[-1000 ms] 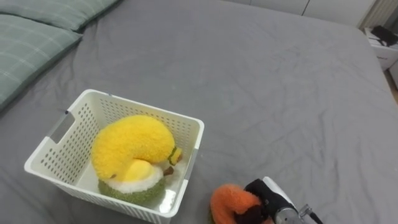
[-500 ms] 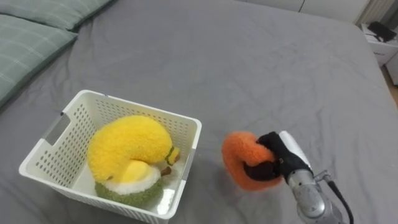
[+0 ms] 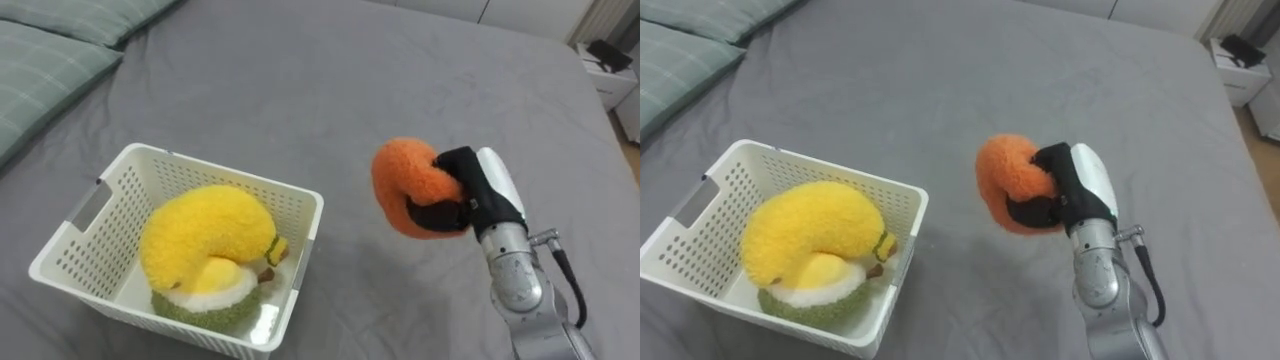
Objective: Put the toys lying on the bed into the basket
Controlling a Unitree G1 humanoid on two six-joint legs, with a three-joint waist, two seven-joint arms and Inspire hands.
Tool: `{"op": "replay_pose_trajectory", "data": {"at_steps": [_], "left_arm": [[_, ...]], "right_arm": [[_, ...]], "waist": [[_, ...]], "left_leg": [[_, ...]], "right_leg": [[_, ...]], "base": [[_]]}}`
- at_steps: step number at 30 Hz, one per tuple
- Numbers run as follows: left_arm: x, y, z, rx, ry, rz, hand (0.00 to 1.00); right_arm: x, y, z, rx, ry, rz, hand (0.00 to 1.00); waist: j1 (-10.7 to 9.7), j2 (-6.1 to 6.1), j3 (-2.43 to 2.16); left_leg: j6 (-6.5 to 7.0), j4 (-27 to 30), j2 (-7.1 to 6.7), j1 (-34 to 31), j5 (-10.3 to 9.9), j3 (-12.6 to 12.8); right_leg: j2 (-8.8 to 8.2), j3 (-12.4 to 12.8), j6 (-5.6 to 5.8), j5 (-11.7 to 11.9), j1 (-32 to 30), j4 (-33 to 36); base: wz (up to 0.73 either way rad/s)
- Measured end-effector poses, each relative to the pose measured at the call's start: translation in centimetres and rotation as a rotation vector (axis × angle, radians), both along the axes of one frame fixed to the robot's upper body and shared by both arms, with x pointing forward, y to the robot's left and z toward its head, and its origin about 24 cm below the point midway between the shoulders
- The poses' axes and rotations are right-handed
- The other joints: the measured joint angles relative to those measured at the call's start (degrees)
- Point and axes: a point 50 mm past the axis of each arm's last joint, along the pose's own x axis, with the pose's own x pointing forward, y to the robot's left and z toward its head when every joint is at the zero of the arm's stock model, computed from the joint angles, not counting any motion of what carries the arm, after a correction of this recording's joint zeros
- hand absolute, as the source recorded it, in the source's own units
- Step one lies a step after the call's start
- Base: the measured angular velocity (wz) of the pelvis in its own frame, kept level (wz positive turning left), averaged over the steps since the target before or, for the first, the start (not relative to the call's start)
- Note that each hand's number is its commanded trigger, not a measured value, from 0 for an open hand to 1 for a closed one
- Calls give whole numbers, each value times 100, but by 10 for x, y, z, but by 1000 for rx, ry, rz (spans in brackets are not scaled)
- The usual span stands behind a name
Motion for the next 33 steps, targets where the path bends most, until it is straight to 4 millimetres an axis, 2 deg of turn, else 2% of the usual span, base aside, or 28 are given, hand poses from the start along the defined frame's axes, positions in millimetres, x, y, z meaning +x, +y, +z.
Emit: {"op": "replay_pose_trajectory", "data": {"at_steps": [4,6,10,14,18,20,24,26,31,33], "left_arm": [[0,0,0,2,5,-1,0],[0,-1,0,3,6,-7,0],[2,-2,0,0,3,-16,0],[7,-6,0,-6,-4,-35,0],[9,-8,0,-10,-10,-44,0],[11,-9,0,-12,-13,-47,0],[16,-11,0,-18,-16,-69,0],[21,-12,1,-21,-27,-77,0],[22,-10,1,-11,-21,-98,0],[22,-9,2,-7,-20,-100,0]], "right_arm": [[4,6,21,4,-81,23,100],[6,9,27,2,-105,36,100],[12,17,37,3,-140,71,100],[9,36,48,8,-168,170,100],[8,50,53,-20,-165,249,100],[7,58,54,-23,-159,285,100],[6,75,53,-10,-134,357,100],[5,82,53,-5,-120,381,100],[9,96,64,-19,-149,448,100],[10,102,69,-27,-165,477,90]], "waist": [[18,-10,-10],[24,-23,-37],[90,-27,-39],[167,-5,-26],[204,-13,-31],[320,-14,-31],[401,-19,-35],[495,-46,-51],[505,-93,-38],[507,-113,-23]], "left_leg": [[1,-2,0,-3,0,1],[0,1,2,-10,2,2],[1,6,8,-4,3,10],[0,2,8,-40,1,6],[0,5,4,-89,1,-26],[0,8,5,-92,2,-24],[1,18,7,-97,2,-24],[1,18,7,-124,2,-23],[1,11,6,-126,2,-27],[1,9,8,-137,2,-44]], "right_leg": [[-2,2,0,0,-10,4],[-2,4,0,0,-52,28],[-1,4,0,0,-71,67],[-3,-17,-1,0,-77,67],[-7,-47,0,0,-91,65],[-4,-21,0,0,-101,65],[-5,-49,0,0,-112,66],[-6,-52,0,0,-141,67],[-6,-63,0,0,-142,67],[-4,-81,0,0,-146,63]], "base": [[0],[0],[0],[1],[6],[0],[0],[0],[0],[2]]}}
